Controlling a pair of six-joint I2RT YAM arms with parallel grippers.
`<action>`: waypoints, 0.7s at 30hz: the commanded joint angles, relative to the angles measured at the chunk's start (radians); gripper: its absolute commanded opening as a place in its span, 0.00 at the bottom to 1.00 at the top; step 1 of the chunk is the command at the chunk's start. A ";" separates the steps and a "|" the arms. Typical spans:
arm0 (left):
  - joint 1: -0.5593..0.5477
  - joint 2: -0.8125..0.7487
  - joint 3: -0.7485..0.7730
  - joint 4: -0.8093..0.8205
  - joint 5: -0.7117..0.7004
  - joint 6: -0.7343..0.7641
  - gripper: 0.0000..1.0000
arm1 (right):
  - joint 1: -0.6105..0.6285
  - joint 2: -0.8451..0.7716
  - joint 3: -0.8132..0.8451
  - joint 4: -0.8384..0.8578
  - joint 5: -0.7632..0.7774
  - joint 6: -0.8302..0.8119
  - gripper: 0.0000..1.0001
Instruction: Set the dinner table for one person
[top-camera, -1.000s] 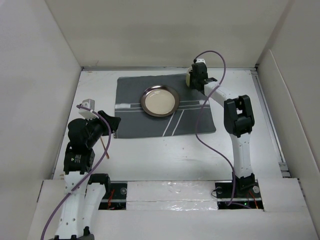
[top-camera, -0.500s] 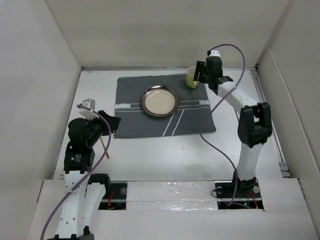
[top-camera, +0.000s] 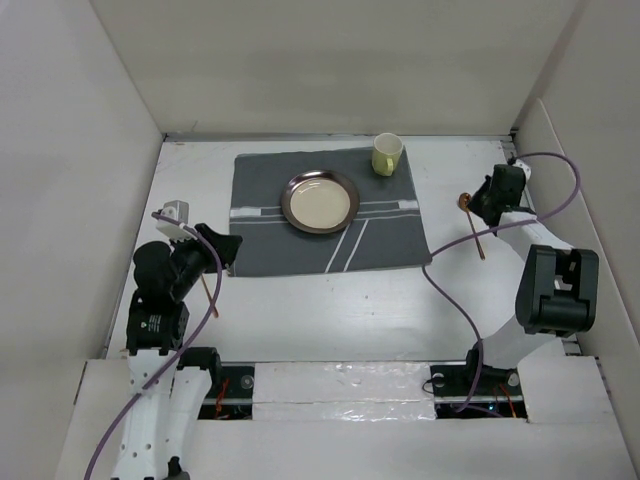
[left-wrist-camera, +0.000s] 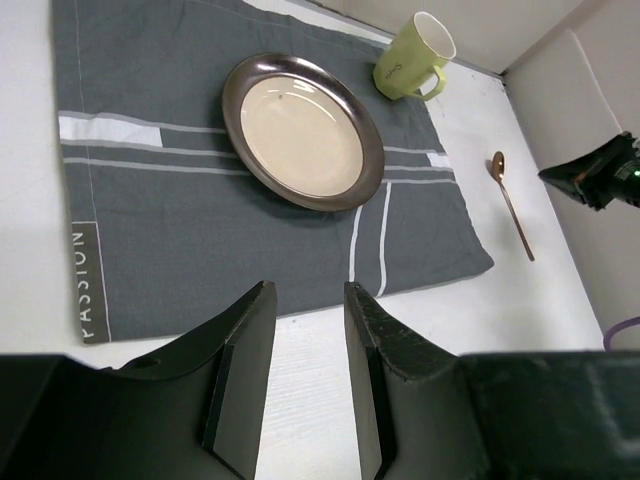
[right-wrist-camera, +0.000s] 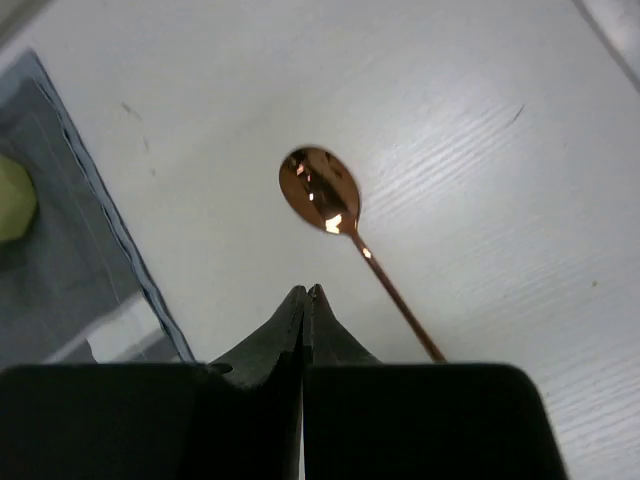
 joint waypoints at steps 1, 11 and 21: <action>-0.004 -0.023 -0.001 0.041 0.017 0.008 0.30 | 0.026 0.001 0.034 -0.077 0.037 -0.019 0.00; -0.004 -0.083 0.001 0.039 0.011 0.007 0.31 | 0.006 0.196 0.265 -0.384 0.062 -0.117 0.56; -0.004 -0.095 0.004 0.038 0.012 0.010 0.31 | -0.006 0.400 0.476 -0.563 0.042 -0.281 0.52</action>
